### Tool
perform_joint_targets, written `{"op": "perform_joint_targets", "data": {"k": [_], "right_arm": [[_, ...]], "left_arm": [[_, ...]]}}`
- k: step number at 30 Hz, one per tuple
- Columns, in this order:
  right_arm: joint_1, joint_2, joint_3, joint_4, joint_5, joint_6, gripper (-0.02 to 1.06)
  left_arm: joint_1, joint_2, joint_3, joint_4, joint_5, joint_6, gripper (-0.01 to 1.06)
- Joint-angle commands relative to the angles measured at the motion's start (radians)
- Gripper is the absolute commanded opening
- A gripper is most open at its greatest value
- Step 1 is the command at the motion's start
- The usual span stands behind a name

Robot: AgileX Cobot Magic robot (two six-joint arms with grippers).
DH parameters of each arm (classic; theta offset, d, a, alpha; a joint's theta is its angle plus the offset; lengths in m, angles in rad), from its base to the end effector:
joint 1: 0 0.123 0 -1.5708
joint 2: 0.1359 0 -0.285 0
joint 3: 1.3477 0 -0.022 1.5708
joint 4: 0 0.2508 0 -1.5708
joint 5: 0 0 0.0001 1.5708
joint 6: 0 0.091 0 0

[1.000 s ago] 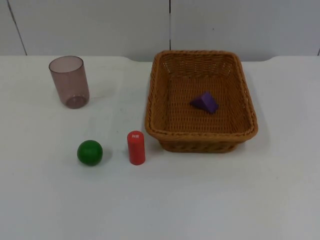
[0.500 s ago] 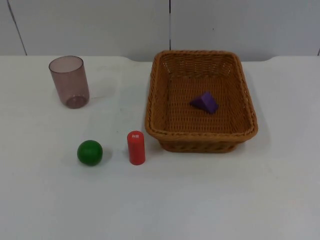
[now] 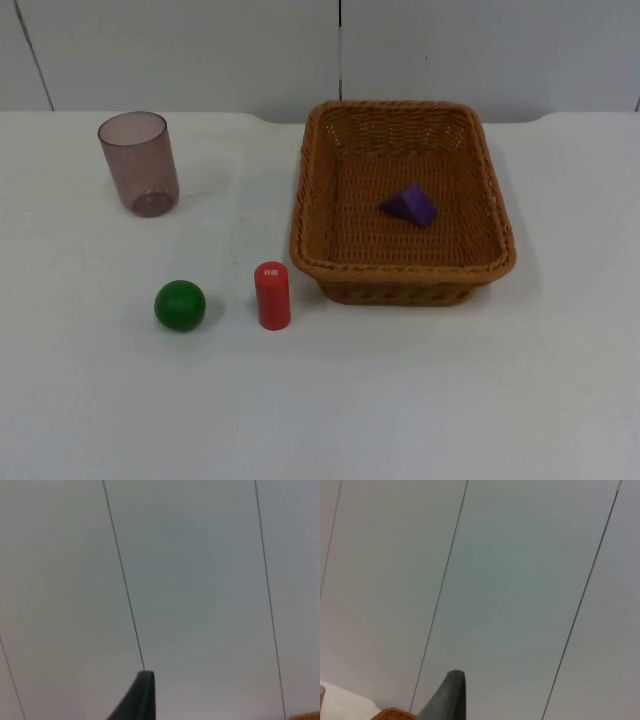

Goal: Pick up the basket with the left hand and place the triangular block into the basket with the right hand.

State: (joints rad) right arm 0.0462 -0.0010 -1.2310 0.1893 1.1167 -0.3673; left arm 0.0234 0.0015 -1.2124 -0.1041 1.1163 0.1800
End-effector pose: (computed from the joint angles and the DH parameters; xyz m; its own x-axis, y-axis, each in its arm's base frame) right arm -0.1541 0.0083 0.4283 0.2585 -0.2640 -0.9292 -0.1442 0.9406 -0.3073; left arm -0.1466 -0.0119 0.4260 0.1904 0.1377 -0.9720 0.0434 0.9880 0.1484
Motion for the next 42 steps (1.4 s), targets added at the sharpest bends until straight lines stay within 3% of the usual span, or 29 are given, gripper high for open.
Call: {"op": "perform_joint_targets", "data": {"k": [1, 4, 8, 12, 16, 20, 28, 42], "right_arm": [[-0.003, 0.001, -0.003, 0.012, 0.018, 0.0, 1.05], [-0.003, 0.001, -0.003, -0.006, 0.024, 0.01, 1.05], [-0.003, 0.001, 0.026, -0.084, 0.054, 0.113, 1.05], [-0.003, 0.001, 0.127, -0.204, 0.104, 0.24, 1.05], [-0.003, 0.001, 0.223, -0.242, 0.104, 0.283, 1.05], [-0.003, 0.001, 0.339, -0.242, 0.104, 0.283, 1.05], [-0.003, 0.001, 0.524, -0.242, -0.018, 0.285, 1.05], [-0.003, 0.001, 0.708, -0.235, -0.049, 0.301, 1.05]], "left_arm": [[0.001, -0.001, 0.021, -0.015, -0.007, -0.005, 1.05], [0.001, -0.001, 0.042, -0.017, -0.001, -0.005, 1.05], [0.001, -0.001, 0.103, -0.02, 0.022, -0.04, 1.05], [0.001, -0.001, 0.211, -0.02, 0.031, -0.066, 1.05], [0.001, -0.001, 0.302, -0.016, 0.029, -0.066, 1.05], [0.001, -0.001, 0.427, -0.008, 0.027, -0.053, 1.05], [0.001, -0.001, 0.612, 0.025, -0.033, -0.043, 1.05], [0.001, -0.001, 0.718, 0.06, -0.038, -0.037, 1.05]]}}
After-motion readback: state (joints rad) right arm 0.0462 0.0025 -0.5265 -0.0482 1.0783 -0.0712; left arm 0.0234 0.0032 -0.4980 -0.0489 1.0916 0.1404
